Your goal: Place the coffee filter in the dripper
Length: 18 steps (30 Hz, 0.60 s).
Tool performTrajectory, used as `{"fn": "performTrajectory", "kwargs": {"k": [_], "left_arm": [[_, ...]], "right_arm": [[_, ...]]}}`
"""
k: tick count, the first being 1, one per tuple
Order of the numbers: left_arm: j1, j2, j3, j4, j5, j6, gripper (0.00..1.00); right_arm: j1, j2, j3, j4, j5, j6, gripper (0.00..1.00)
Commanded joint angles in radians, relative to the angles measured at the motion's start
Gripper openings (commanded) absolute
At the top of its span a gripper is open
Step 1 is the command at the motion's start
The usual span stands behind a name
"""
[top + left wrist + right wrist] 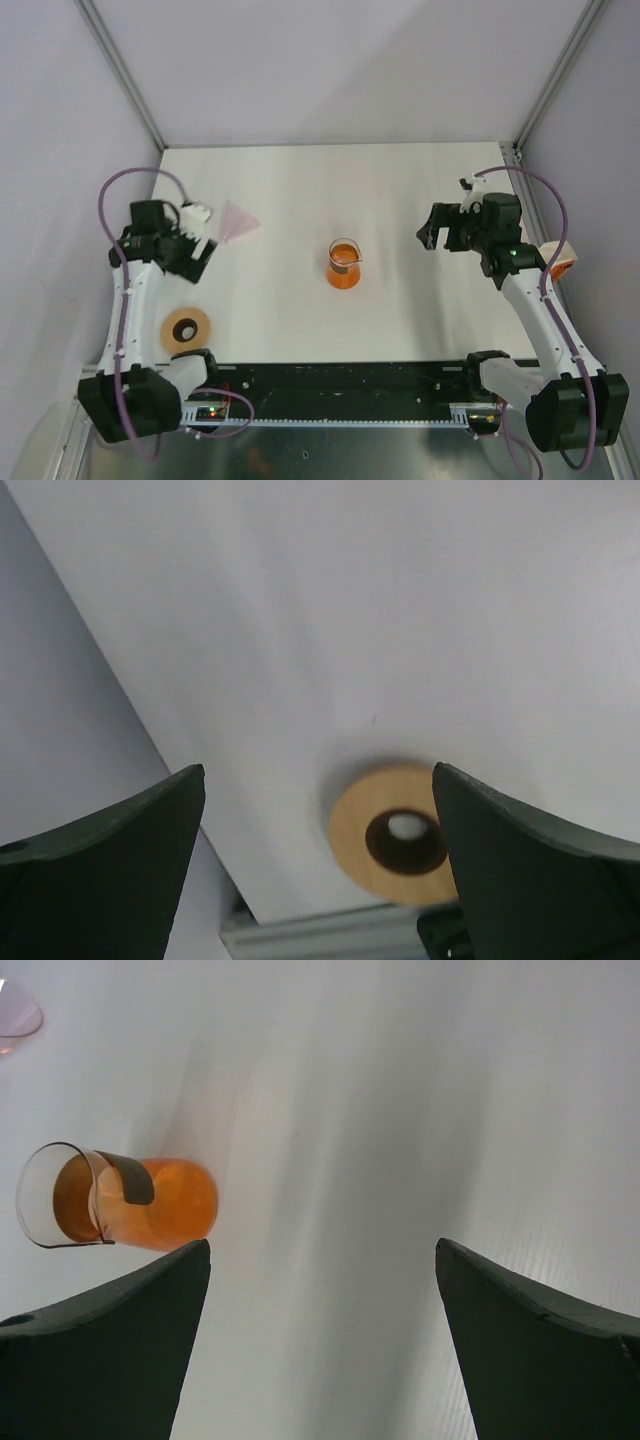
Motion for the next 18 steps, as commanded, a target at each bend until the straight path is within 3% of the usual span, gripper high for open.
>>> {"fn": "performTrajectory", "kwargs": {"k": [1, 4, 7, 13, 18], "left_arm": [[0.280, -0.036, -0.127, -0.045, -0.002, 0.207, 0.99], [0.456, -0.025, -0.190, -0.045, 0.076, 0.283, 0.95], [0.543, -0.029, -0.241, -0.033, 0.153, 0.328, 0.93], [0.584, -0.051, -0.354, 0.061, 0.162, 0.331, 0.88], [0.606, -0.025, -0.400, 0.117, 0.166, 0.352, 0.76]], "right_arm": [[0.017, -0.012, 0.044, 0.056, -0.032, 0.053, 0.99], [0.042, 0.000, 0.064, 0.052, -0.020, 0.074, 0.99], [0.089, 0.020, 0.085, 0.039, 0.012, 0.088, 0.99], [0.190, 0.043, 0.121, 0.008, 0.114, 0.082, 0.99], [0.227, 0.052, 0.128, 0.005, 0.151, 0.085, 0.99]]}}
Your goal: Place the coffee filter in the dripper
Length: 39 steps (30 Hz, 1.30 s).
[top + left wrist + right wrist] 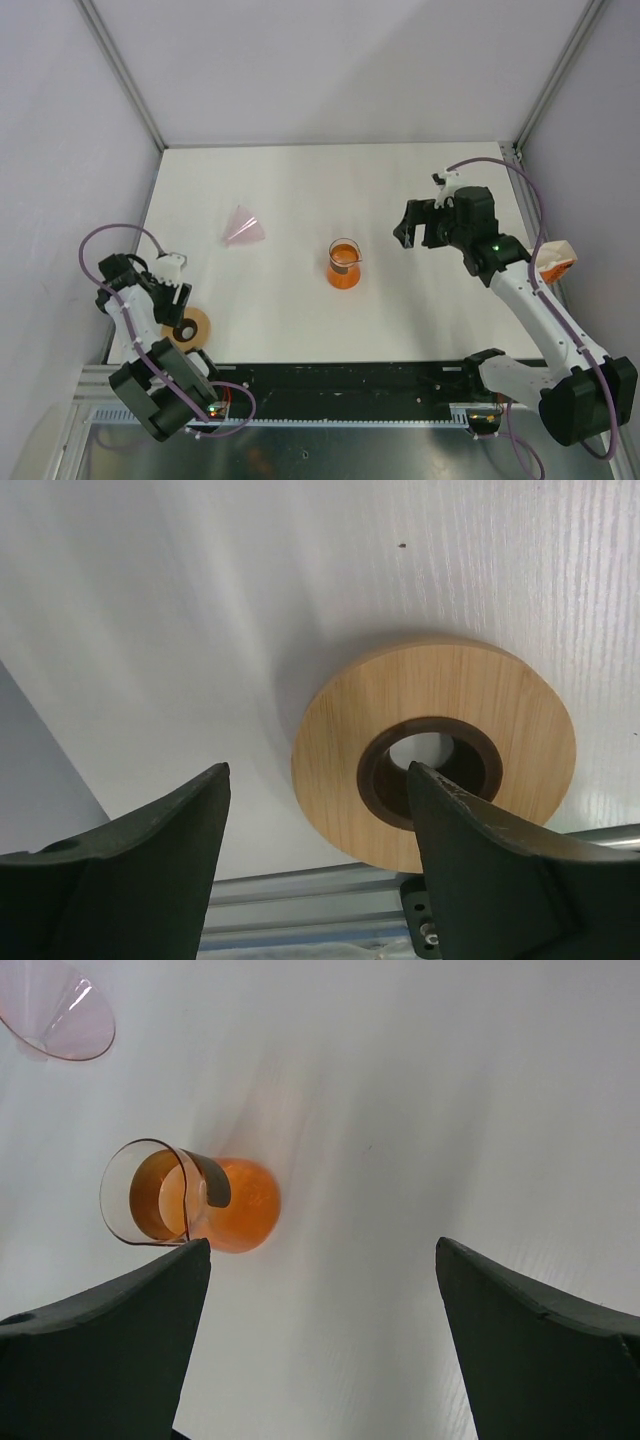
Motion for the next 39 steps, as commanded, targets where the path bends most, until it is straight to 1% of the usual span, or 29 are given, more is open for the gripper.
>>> {"fn": "performTrajectory", "kwargs": {"k": [1, 11, 15, 18, 23, 29, 35, 37, 39], "left_arm": [[0.021, 0.016, -0.020, 0.081, 0.037, 0.042, 0.74], [0.034, 0.117, -0.049, 0.142, 0.022, 0.044, 0.59], [0.036, 0.142, -0.055, 0.142, 0.011, 0.033, 0.57], [0.036, 0.131, -0.059, 0.143, 0.011, 0.027, 0.56], [0.036, 0.060, -0.055, 0.130, -0.006, 0.008, 0.59], [0.037, -0.056, -0.074, 0.100, -0.027, 0.032, 0.64], [0.037, -0.044, -0.082, 0.036, -0.045, 0.058, 0.67], [0.037, -0.034, -0.098, 0.032, -0.055, 0.081, 0.70], [0.037, -0.019, -0.106, 0.032, -0.052, 0.102, 0.76]], "right_arm": [[0.023, 0.008, 0.052, -0.007, 0.065, 0.012, 0.99], [0.052, 0.030, 0.060, -0.016, 0.099, 0.005, 0.99], [0.054, 0.041, 0.061, -0.015, 0.105, -0.002, 0.99], [0.055, 0.047, 0.060, -0.009, 0.105, -0.005, 0.99], [0.055, 0.058, 0.061, 0.000, 0.105, -0.013, 0.99], [0.057, 0.080, 0.060, 0.014, 0.102, -0.013, 0.99], [0.066, 0.107, 0.075, 0.018, 0.097, -0.011, 0.99], [0.069, 0.113, 0.078, 0.017, 0.100, -0.013, 0.99], [0.071, 0.118, 0.079, 0.019, 0.102, -0.013, 0.99]]}}
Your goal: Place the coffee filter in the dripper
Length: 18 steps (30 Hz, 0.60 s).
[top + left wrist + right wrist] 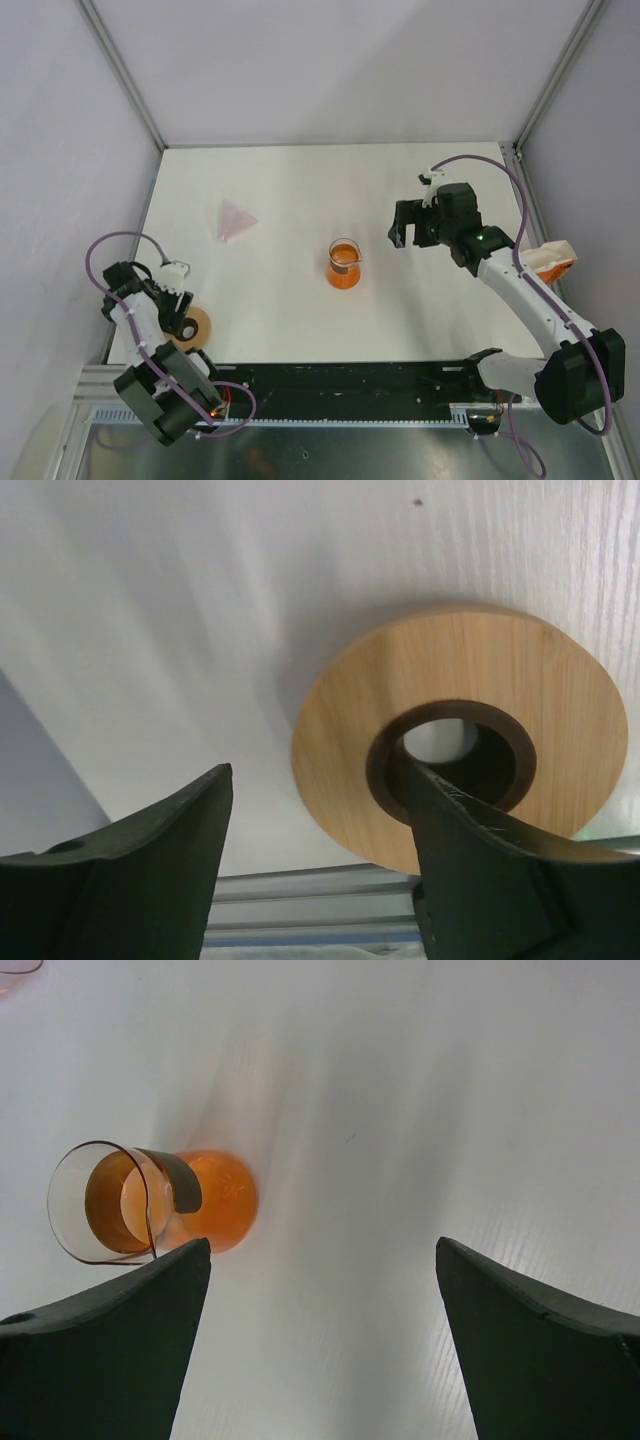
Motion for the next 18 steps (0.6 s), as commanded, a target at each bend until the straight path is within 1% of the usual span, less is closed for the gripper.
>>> {"fn": "performTrajectory", "kwargs": {"k": [1, 3, 5, 9, 11, 13, 15, 17, 18], "left_arm": [[0.013, 0.032, -0.019, -0.035, -0.008, 0.068, 0.77], [0.014, 0.074, 0.002, -0.034, 0.008, 0.063, 0.79], [0.013, 0.125, 0.026, -0.035, 0.031, 0.047, 0.79], [0.014, 0.227, 0.040, -0.035, 0.066, 0.034, 0.71], [0.013, 0.260, 0.036, -0.035, 0.066, 0.038, 0.63], [0.013, 0.266, 0.037, -0.035, 0.066, 0.036, 0.49], [0.014, 0.250, 0.048, -0.035, 0.072, 0.026, 0.30], [0.014, 0.226, 0.072, -0.036, 0.086, 0.006, 0.10], [0.014, 0.214, 0.092, -0.036, 0.099, -0.008, 0.05]], "right_arm": [[0.010, 0.008, 0.051, 0.031, 0.010, -0.011, 0.99], [0.014, 0.012, 0.054, 0.031, 0.009, -0.010, 0.99], [0.018, 0.014, 0.055, 0.025, 0.012, -0.012, 0.99], [0.029, 0.013, 0.055, 0.002, 0.040, -0.024, 0.99], [0.032, 0.011, 0.055, -0.011, 0.056, -0.030, 0.99], [0.034, 0.009, 0.055, -0.019, 0.067, -0.035, 0.99], [0.037, 0.006, 0.055, -0.021, 0.071, -0.033, 0.99], [0.040, 0.002, 0.055, -0.019, 0.072, -0.030, 0.99], [0.042, 0.000, 0.055, -0.019, 0.072, -0.028, 0.99]]}}
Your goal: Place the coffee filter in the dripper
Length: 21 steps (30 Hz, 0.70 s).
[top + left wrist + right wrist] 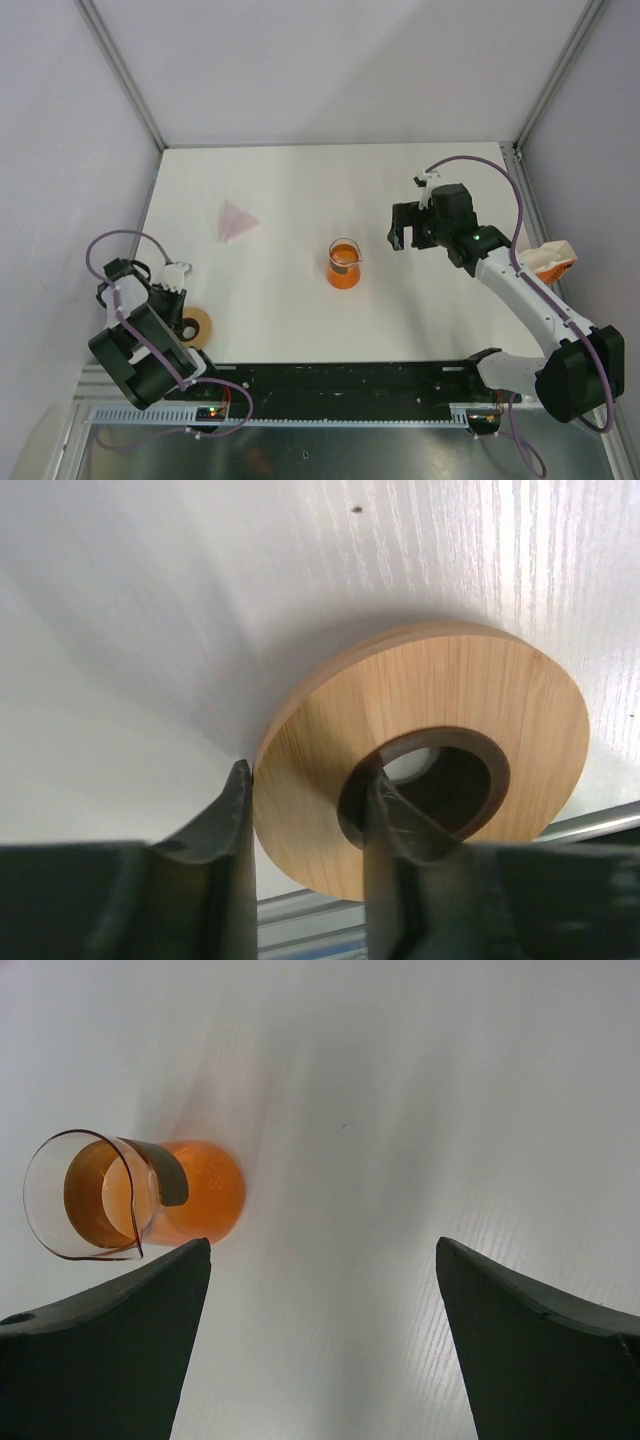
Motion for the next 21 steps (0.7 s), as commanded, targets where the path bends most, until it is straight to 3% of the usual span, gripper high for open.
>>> {"fn": "performTrajectory", "kwargs": {"k": [1, 7, 11, 17, 21], "left_arm": [[0.006, -0.049, 0.064, -0.005, 0.058, -0.037, 0.03], [-0.057, -0.126, 0.200, -0.073, 0.110, -0.131, 0.00], [-0.217, -0.176, 0.314, -0.129, 0.113, -0.215, 0.00], [-0.633, -0.113, 0.539, -0.166, 0.077, -0.461, 0.00], [-0.996, 0.014, 0.713, -0.170, -0.009, -0.584, 0.00]], "right_arm": [[0.013, -0.014, 0.044, 0.002, 0.027, -0.004, 0.99], [0.035, -0.034, 0.044, -0.018, 0.027, -0.003, 0.99], [0.043, -0.056, 0.044, -0.049, 0.032, -0.015, 0.99], [0.041, -0.079, 0.045, -0.101, 0.037, -0.048, 0.99], [0.032, -0.093, 0.040, -0.150, 0.052, -0.070, 0.99]]}}
